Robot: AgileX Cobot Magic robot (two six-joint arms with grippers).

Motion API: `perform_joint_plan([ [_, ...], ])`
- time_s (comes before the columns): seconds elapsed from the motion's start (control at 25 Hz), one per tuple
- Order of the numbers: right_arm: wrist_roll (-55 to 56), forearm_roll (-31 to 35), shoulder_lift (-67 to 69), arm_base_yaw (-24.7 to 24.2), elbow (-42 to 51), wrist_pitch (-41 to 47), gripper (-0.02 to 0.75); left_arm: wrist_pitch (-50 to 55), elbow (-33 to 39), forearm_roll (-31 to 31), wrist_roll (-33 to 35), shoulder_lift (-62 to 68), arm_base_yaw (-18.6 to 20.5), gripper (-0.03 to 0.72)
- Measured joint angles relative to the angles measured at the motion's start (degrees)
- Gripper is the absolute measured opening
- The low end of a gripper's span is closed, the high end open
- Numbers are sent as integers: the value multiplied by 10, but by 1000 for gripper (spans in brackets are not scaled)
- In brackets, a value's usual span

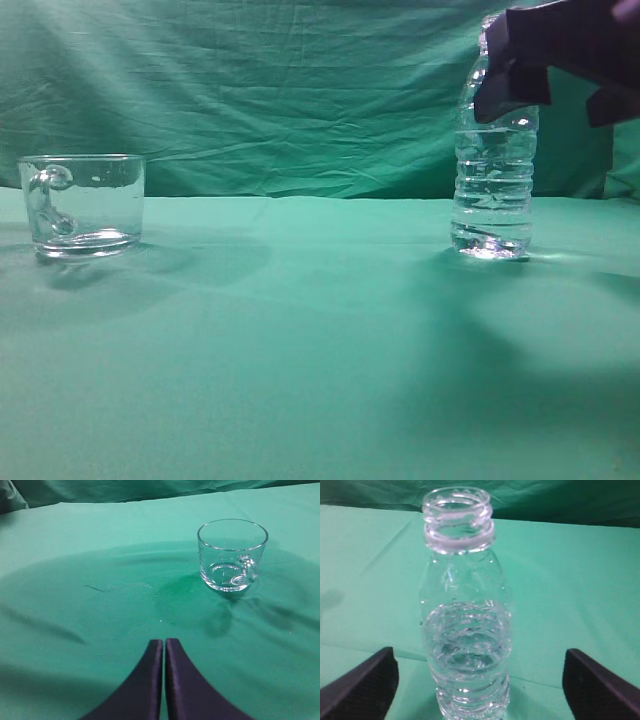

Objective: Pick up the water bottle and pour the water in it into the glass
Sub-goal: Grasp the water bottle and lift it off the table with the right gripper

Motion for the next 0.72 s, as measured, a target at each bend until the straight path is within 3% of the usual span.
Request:
perform_joint_plan([
  [0.2,42,-56,46,0,-17,-19,643,0,0,0,0,0,0,0],
  [0.4,63,-45,103,0,-22,-107,643,0,0,0,0,0,0,0],
  [0.72,104,-47,185,-37,-66,-137,643,0,0,0,0,0,0,0],
])
